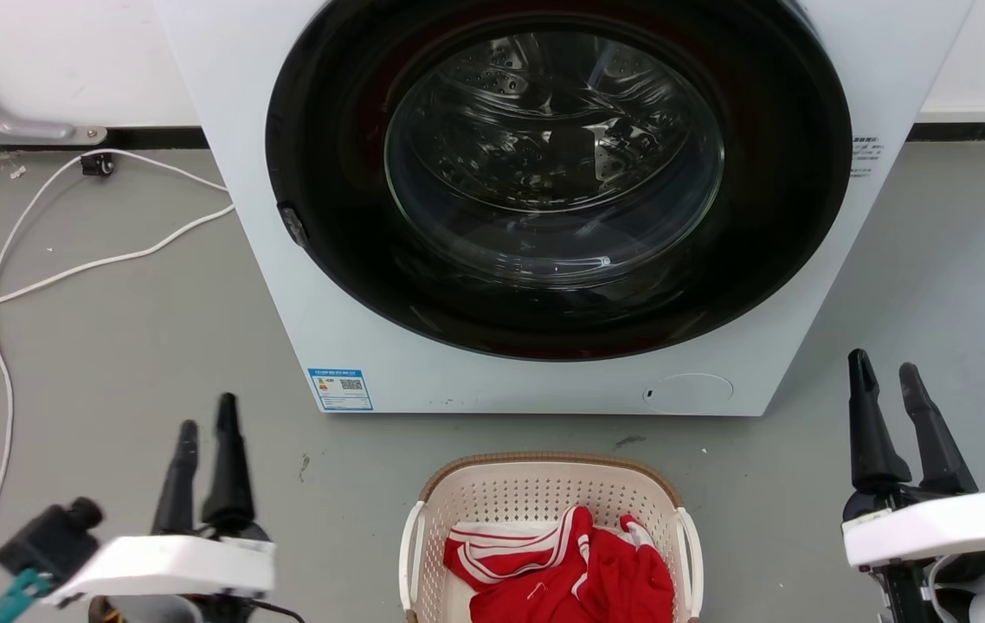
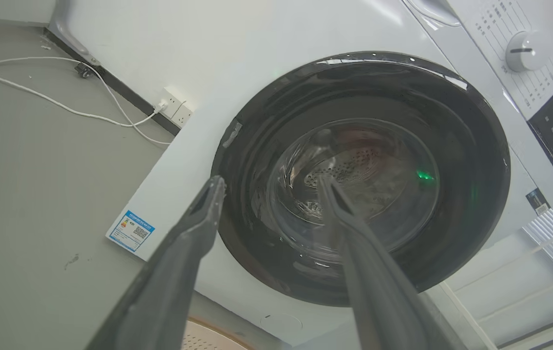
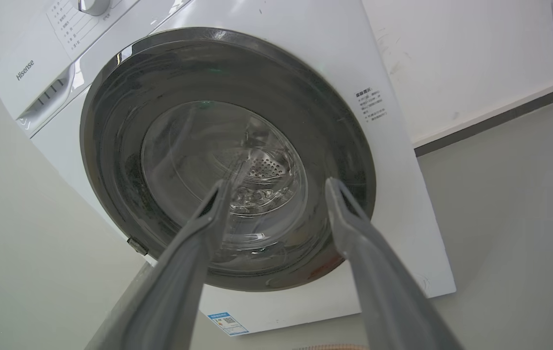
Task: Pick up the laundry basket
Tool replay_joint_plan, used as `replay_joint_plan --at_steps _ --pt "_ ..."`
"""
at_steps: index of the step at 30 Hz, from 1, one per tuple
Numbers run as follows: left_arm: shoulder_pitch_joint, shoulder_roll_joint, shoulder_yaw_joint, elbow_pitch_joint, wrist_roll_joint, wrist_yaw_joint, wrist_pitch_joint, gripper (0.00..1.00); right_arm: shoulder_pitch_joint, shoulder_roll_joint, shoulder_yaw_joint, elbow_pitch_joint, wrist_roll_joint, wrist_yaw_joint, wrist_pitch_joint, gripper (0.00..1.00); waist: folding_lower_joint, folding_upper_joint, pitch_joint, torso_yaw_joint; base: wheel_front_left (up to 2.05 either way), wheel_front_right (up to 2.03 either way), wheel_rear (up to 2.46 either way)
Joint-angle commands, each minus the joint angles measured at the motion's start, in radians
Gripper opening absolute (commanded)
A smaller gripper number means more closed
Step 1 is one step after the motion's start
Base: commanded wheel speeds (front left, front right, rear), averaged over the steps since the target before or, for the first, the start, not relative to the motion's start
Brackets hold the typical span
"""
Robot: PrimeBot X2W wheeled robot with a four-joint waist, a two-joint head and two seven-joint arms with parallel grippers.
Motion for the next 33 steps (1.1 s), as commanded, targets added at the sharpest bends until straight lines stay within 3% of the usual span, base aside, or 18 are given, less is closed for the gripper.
replay_joint_plan --at_steps 1,6,11,20,27,30,33 --pt "0.004 0.004 -0.034 -0.018 0.095 -0.006 -0.013 1.0 0.007 -0.004 0.003 -0.007 -0.05 0.002 -0.012 1.0 0.0 0.0 0.0 -0.001 0.0 0.0 0.0" --pt "0.007 0.004 -0.091 -0.028 0.237 0.028 -0.027 1.0 0.013 -0.004 0.013 0.01 -0.114 0.002 -0.027 1.0 0.0 0.0 0.001 -0.003 0.0 0.0 0.0" --pt "0.003 0.019 -0.133 -0.046 0.312 0.064 -0.039 1.0 0.019 -0.004 0.017 0.017 -0.171 0.002 -0.039 1.0 0.0 0.0 0.003 -0.003 0.0 0.0 0.0" --pt "-0.006 0.097 -0.254 -0.06 0.437 0.133 -0.062 1.0 0.028 -0.004 0.025 0.026 -0.298 0.002 -0.063 1.0 0.0 0.0 0.007 -0.003 0.0 0.0 0.0" --pt "-0.001 0.13 -0.318 -0.047 0.483 0.201 -0.079 1.0 0.031 -0.004 0.036 0.025 -0.372 0.002 -0.08 1.0 0.0 0.0 0.007 -0.005 0.0 0.0 0.0" --pt "-0.004 0.14 -0.34 -0.043 0.505 0.215 -0.087 1.0 0.034 -0.004 0.037 0.026 -0.405 0.002 -0.087 1.0 0.0 0.0 0.007 -0.004 0.0 0.0 0.0" --pt "0.002 0.141 -0.349 -0.029 0.501 0.202 -0.094 1.0 0.036 -0.004 0.039 0.026 -0.433 0.002 -0.093 1.0 0.0 0.0 0.008 -0.004 0.0 0.0 0.0"
